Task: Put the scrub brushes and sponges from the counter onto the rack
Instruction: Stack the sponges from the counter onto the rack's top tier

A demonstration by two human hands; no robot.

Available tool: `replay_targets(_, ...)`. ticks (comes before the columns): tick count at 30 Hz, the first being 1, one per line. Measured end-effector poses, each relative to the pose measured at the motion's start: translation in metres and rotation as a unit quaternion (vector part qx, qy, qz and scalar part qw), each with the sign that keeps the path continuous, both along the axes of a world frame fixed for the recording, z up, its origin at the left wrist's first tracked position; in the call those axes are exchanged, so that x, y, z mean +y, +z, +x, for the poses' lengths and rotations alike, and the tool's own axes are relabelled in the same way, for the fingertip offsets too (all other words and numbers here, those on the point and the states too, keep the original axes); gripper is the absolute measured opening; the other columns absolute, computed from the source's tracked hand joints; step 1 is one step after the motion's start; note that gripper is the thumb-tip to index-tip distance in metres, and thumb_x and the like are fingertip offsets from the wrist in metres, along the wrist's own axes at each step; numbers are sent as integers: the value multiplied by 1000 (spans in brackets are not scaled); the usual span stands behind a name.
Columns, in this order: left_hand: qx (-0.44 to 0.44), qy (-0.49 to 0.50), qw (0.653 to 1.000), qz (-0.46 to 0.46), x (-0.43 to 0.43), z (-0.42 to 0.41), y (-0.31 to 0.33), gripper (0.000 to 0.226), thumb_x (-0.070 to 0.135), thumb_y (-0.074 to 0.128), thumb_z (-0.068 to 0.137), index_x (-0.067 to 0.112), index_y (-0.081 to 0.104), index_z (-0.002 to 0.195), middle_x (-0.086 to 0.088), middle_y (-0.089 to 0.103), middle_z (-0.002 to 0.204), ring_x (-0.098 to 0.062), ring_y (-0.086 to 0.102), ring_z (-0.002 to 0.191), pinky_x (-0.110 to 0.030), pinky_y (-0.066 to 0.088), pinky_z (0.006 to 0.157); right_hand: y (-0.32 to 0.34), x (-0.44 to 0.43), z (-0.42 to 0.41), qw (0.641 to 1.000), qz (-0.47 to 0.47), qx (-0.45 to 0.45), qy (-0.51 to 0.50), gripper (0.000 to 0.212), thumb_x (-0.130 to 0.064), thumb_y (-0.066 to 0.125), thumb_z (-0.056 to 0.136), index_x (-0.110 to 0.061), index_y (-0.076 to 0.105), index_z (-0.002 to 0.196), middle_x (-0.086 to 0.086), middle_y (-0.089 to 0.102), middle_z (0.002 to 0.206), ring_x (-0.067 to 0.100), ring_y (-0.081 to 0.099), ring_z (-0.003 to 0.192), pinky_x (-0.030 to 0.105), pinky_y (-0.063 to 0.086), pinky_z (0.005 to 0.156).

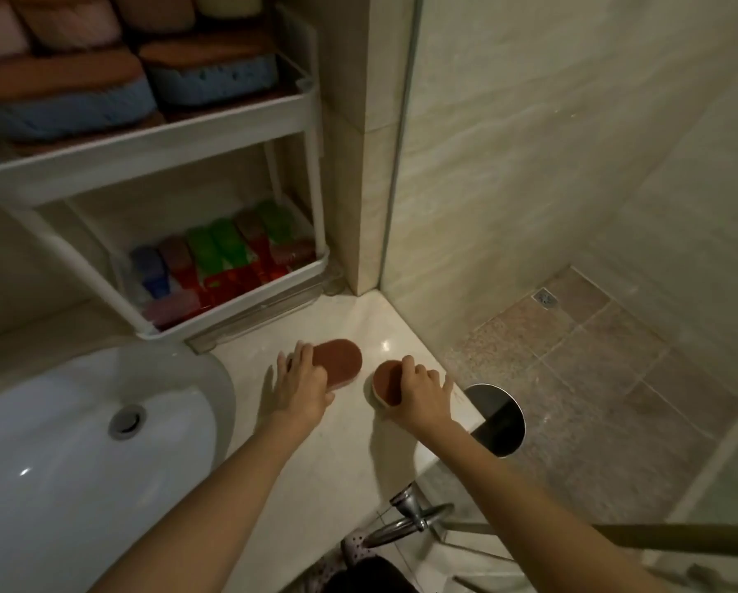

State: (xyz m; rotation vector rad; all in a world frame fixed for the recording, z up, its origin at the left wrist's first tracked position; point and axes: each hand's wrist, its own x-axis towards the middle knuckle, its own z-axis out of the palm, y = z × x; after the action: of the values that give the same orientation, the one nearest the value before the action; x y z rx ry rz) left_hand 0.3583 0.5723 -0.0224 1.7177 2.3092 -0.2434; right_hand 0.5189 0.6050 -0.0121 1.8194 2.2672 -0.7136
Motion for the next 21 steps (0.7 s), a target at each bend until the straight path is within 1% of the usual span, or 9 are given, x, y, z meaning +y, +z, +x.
replay_targets(2, -22, 44, 999, 18, -12, -8, 2, 46, 28, 63, 84, 8, 52, 124, -12, 43, 137, -28, 46, 125, -38, 40, 107, 2, -5, -6, 1000, 6, -1, 4, 69, -41, 67, 77, -12, 32, 130, 11, 50, 128, 32, 44, 120, 48, 28, 106)
replay_targets(4, -67, 73, 995, 35, -18, -11, 8, 57, 24, 70, 79, 6, 43, 126, -12, 47, 127, -28, 55, 112, -34, 48, 95, 9, -5, -10, 1000, 17, 21, -3, 66, -38, 67, 79, -11, 33, 128, 12, 49, 129, 32, 43, 118, 44, 33, 101)
replay_targets(6, -97, 104, 986, 87, -22, -18, 24, 65, 30, 75, 75, 9, 38, 123, -11, 48, 126, -27, 55, 112, -34, 48, 91, 26, 0, -19, 997, 34, 74, 0, 67, -34, 67, 79, -9, 31, 130, 15, 47, 130, 34, 44, 117, 42, 37, 98)
replay_targets(8, -103, 124, 974, 156, -22, -27, 49, 68, 30, 75, 74, 9, 37, 126, -12, 47, 129, -27, 52, 116, -34, 46, 95, 52, 6, -33, 989, 52, 139, 11, 76, -22, 69, 78, -7, 24, 139, 18, 43, 136, 36, 43, 122, 42, 38, 101)
replay_targets(11, -97, 134, 953, 253, -20, -41, 99, 57, 12, 69, 75, 6, 40, 123, -13, 45, 128, -29, 48, 117, -35, 43, 96, 99, 16, -56, 971, 110, 208, 38, 91, -10, 72, 73, -5, 17, 145, 20, 40, 140, 37, 41, 127, 41, 37, 107)
replay_targets(13, -82, 123, 933, 327, -18, -52, 132, 45, 3, 66, 71, 3, 46, 110, -15, 46, 122, -31, 47, 112, -36, 39, 95, 129, 22, -70, 956, 153, 244, 57, 89, -12, 74, 71, -5, 22, 143, 19, 43, 136, 36, 44, 124, 40, 39, 104)
replay_targets(16, -93, 114, 897, 418, -18, -65, 175, 39, -2, 67, 64, 3, 49, 99, -16, 48, 119, -34, 47, 112, -39, 39, 102, 174, 28, -87, 929, 217, 291, 80, 80, -18, 75, 71, -8, 32, 138, 16, 47, 130, 35, 48, 119, 39, 42, 98)
replay_targets(19, -120, 119, 859, 484, -22, -77, 218, 39, -1, 67, 66, 9, 43, 95, -10, 44, 119, -28, 47, 110, -27, 37, 83, 217, 33, -101, 897, 261, 341, 107, 77, -11, 73, 72, -9, 33, 138, 13, 45, 135, 30, 45, 125, 35, 39, 104)
replay_targets(21, -106, 107, 839, 524, -23, -85, 245, 40, 0, 68, 67, 7, 44, 98, -10, 44, 122, -25, 46, 114, -21, 31, 83, 242, 36, -108, 875, 280, 376, 118, 78, -6, 73, 72, -12, 33, 139, 10, 43, 137, 27, 45, 126, 34, 39, 105)
